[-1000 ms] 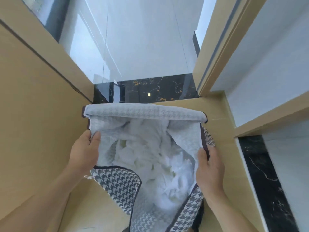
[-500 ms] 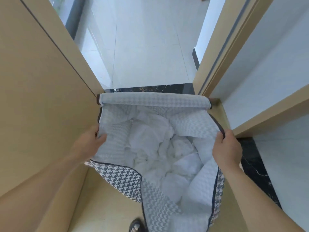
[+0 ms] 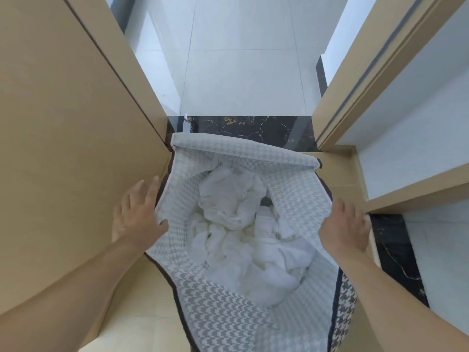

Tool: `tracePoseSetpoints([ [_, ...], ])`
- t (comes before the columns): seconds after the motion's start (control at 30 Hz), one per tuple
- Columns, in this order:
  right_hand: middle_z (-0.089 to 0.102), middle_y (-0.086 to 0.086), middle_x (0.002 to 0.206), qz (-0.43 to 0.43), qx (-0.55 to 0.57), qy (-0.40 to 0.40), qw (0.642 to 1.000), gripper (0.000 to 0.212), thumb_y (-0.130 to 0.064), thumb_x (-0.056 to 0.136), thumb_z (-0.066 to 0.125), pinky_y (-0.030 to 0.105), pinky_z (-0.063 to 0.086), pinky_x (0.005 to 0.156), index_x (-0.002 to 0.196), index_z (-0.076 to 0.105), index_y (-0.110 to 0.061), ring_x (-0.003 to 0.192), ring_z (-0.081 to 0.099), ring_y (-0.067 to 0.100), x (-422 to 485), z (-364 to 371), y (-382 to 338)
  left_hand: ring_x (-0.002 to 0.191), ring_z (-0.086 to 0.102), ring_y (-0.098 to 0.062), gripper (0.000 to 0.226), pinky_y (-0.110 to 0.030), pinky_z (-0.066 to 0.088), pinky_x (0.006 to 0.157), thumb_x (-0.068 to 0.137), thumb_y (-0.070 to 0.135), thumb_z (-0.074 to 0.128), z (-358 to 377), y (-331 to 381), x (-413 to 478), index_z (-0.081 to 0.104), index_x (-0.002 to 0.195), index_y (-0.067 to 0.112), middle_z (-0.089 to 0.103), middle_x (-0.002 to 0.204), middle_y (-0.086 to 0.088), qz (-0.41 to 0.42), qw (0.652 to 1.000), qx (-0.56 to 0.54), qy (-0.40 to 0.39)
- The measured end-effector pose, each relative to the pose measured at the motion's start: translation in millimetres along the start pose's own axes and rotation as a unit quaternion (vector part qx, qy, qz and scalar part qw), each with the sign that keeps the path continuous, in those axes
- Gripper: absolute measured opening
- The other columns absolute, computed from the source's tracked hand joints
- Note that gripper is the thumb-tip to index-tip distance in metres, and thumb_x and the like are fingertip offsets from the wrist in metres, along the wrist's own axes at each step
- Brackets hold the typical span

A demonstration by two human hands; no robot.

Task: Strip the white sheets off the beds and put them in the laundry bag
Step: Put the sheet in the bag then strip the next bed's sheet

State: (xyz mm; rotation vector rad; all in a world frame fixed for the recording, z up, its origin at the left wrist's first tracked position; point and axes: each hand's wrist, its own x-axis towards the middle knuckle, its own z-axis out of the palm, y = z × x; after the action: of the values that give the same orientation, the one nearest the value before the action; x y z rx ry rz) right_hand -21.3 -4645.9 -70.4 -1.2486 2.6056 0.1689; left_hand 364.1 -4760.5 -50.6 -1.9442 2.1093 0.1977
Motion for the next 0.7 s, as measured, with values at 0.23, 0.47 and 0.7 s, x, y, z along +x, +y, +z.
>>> tracePoseSetpoints([
  [0.23, 0.020, 0.001, 0.162, -0.112, -0.004, -0.038, 0.993, 0.075, -0.037, 0.095, 0.056, 0.043, 0.026, 0.114, 0.156, 0.014, -0.022, 0.148, 0.019, 0.023, -2.6, -25.0, -33.5, 0.150, -0.020, -0.023, 0.082, -0.043, 0.004, 0.121, 0.096, 0.056, 0.037, -26.2, 31.4, -6.0, -0.008, 0.158, 0.026, -0.017, 0.165, -0.003, 0.116, 0.988, 0.094, -0.035],
  [0.47, 0.019, 0.002, 0.161, -0.141, 0.017, -0.027, 0.989, 0.074, -0.037, 0.096, 0.053, 0.041, 0.025, 0.116, 0.156, 0.012, -0.021, 0.148, 0.017, 0.023, -46.9, -108.0, -48.6, 0.151, -0.016, -0.024, 0.078, -0.044, 0.007, 0.122, 0.096, 0.056, 0.036, -110.9, 58.0, -16.4, 0.000, 0.158, 0.026, -0.009, 0.166, -0.003, 0.160, 0.985, 0.064, 0.003],
  [0.7, 0.028, 0.000, 0.155, -0.126, 0.022, 0.047, 0.991, 0.065, -0.032, 0.093, 0.054, 0.043, 0.034, 0.110, 0.149, 0.025, -0.023, 0.143, 0.024, 0.024, -138.6, -219.5, -44.7, 0.152, -0.012, -0.025, 0.079, -0.049, 0.006, 0.123, 0.096, 0.054, 0.042, -215.4, 72.8, -66.9, 0.003, 0.158, 0.025, -0.006, 0.166, -0.003, 0.269, 0.961, 0.006, 0.065],
])
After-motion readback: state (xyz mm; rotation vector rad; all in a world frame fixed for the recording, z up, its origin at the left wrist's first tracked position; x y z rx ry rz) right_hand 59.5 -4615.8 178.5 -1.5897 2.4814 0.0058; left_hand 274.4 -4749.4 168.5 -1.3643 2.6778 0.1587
